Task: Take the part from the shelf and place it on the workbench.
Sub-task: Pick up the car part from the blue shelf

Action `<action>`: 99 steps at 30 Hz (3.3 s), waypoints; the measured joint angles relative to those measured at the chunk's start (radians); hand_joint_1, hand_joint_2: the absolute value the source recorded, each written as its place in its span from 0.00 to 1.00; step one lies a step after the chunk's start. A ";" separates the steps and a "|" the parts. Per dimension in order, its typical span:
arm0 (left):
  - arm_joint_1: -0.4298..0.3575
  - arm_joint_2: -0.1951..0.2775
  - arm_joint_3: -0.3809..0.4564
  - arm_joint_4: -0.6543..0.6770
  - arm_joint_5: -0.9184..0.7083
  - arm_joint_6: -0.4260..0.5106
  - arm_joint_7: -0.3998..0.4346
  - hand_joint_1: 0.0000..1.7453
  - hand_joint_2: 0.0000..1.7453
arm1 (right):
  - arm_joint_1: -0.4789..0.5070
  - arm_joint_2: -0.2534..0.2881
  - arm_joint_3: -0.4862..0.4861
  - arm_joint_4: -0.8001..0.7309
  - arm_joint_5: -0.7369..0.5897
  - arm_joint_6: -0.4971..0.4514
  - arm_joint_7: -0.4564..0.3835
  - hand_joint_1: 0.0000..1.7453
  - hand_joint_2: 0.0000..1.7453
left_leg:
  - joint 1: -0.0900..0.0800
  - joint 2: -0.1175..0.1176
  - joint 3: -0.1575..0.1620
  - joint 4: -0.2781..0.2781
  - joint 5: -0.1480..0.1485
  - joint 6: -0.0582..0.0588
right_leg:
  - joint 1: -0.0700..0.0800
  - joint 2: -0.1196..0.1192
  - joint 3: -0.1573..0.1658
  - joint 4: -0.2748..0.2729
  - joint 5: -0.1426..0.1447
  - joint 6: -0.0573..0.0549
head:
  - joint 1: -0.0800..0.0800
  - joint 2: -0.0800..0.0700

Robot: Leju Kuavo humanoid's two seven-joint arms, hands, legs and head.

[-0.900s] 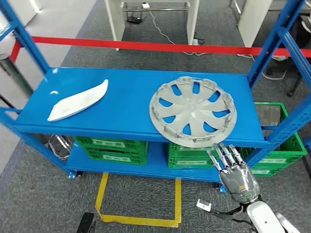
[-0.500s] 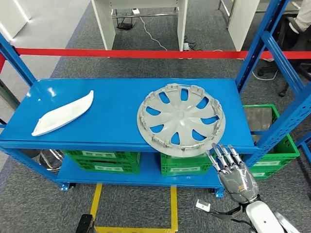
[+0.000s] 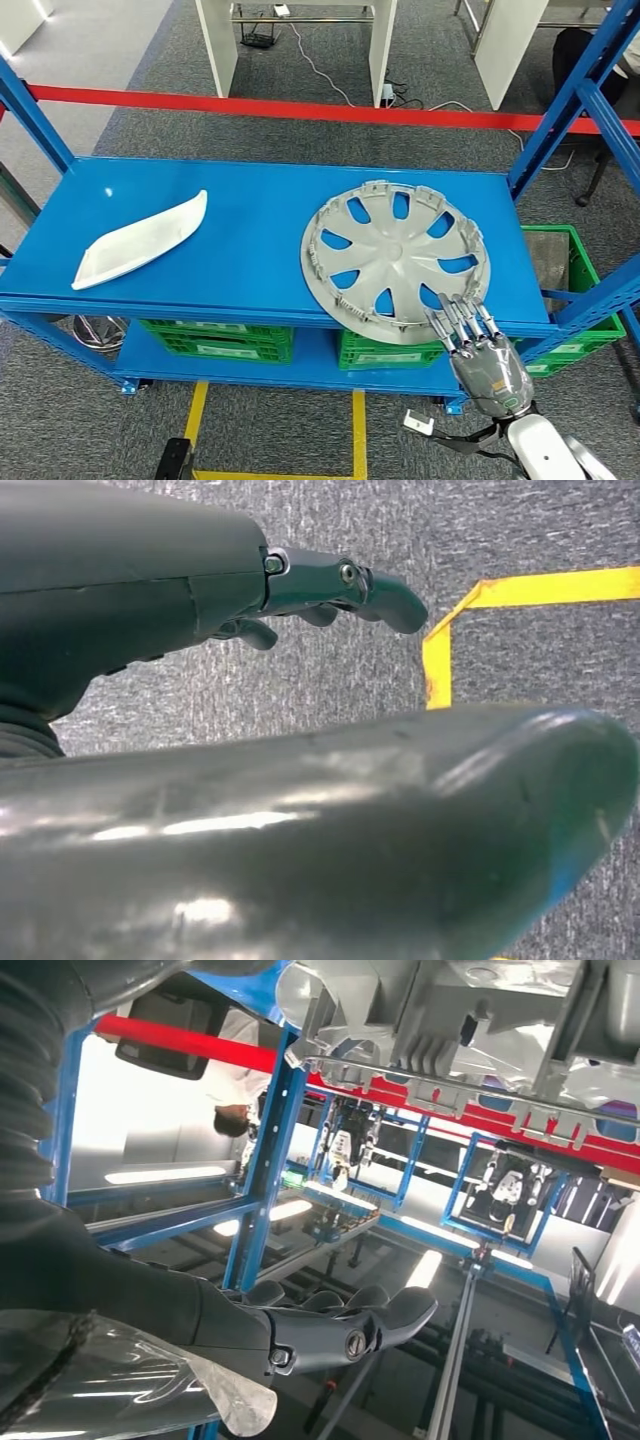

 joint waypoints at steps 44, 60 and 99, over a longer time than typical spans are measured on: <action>-0.004 -0.013 0.000 0.000 -0.029 -0.011 0.016 0.00 0.00 | -0.136 0.092 0.098 0.211 0.000 0.042 0.022 0.00 1.00 | -0.001 0.000 0.006 0.003 0.000 0.003 | 0.000 -0.002 0.006 0.000 0.000 0.015 | -0.001 0.000; -0.008 -0.012 -0.001 0.000 -0.033 -0.016 0.019 0.00 0.00 | -0.159 0.129 0.120 0.292 0.000 0.034 0.040 0.00 1.00 | 0.003 0.002 0.043 -0.014 -0.017 0.016 | -0.008 -0.015 -0.115 0.112 0.026 0.033 | 0.003 0.000; -0.011 -0.018 -0.006 0.000 -0.055 -0.016 0.044 0.00 0.00 | -0.300 0.222 0.240 0.500 0.001 0.016 0.213 0.00 1.00 | 0.003 0.004 0.041 -0.014 -0.016 -0.019 | 0.001 -0.012 -0.086 0.045 0.065 -0.001 | 0.000 0.000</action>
